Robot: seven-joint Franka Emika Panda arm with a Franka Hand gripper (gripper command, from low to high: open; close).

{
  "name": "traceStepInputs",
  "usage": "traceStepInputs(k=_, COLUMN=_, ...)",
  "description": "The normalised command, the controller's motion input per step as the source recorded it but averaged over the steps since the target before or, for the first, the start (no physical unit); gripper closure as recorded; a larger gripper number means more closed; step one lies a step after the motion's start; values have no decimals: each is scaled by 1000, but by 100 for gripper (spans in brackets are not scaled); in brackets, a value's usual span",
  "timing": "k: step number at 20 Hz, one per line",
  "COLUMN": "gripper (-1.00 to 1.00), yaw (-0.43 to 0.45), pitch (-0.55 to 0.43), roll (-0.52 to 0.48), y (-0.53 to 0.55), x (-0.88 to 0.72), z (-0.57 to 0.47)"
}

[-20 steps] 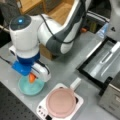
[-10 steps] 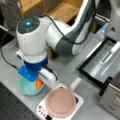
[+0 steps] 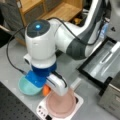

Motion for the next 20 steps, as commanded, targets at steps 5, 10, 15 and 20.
traceStepInputs(k=5, gripper=100, yaw=-73, pitch=95, roll=-149, y=367, x=124, z=22)
traceStepInputs(k=10, gripper=100, yaw=8, pitch=57, roll=-190, y=249, x=228, z=-64)
traceStepInputs(k=15, gripper=100, yaw=37, pitch=29, roll=-207, y=157, x=316, z=-109)
traceStepInputs(k=20, gripper=100, yaw=55, pitch=38, roll=-198, y=107, x=303, z=-63)
